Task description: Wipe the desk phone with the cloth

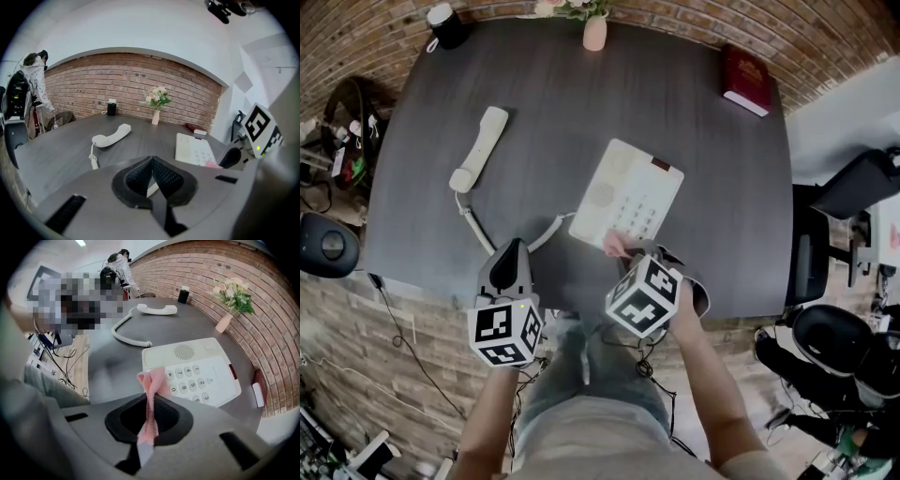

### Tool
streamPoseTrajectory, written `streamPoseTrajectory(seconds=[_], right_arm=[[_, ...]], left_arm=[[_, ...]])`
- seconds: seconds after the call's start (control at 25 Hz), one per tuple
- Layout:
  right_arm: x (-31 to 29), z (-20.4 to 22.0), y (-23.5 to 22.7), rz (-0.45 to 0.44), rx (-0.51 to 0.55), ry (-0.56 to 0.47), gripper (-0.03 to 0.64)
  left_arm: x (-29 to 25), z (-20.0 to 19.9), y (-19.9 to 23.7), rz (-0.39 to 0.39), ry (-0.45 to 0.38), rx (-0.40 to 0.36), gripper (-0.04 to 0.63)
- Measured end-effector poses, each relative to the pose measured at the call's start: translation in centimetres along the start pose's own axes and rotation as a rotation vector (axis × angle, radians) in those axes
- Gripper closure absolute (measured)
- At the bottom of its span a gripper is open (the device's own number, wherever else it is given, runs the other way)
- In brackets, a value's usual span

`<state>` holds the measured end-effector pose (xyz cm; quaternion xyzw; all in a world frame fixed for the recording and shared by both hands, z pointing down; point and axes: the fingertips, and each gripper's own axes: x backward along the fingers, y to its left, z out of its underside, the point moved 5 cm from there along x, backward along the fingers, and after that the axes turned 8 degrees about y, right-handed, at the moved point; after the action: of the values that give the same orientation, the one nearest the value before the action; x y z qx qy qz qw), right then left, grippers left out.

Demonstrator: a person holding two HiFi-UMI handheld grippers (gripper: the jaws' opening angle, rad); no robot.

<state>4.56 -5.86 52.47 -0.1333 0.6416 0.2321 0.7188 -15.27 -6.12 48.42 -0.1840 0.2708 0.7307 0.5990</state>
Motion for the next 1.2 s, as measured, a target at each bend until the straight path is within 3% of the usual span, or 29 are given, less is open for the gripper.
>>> streamPoseTrajectory(seconds=[0.8, 1.2], right_arm=[[0.5, 0.1, 4.4, -0.060, -0.026, -0.016, 0.597], [6.7, -0.1, 3.8, -0.113, -0.108, -0.190, 0.597]], left_arm=[[2.1, 1.2, 1.4, 0.010, -0.010, -0.005, 0.591], [3.0, -2.6, 0.2, 0.041, -0.090, -0.031, 0.591]])
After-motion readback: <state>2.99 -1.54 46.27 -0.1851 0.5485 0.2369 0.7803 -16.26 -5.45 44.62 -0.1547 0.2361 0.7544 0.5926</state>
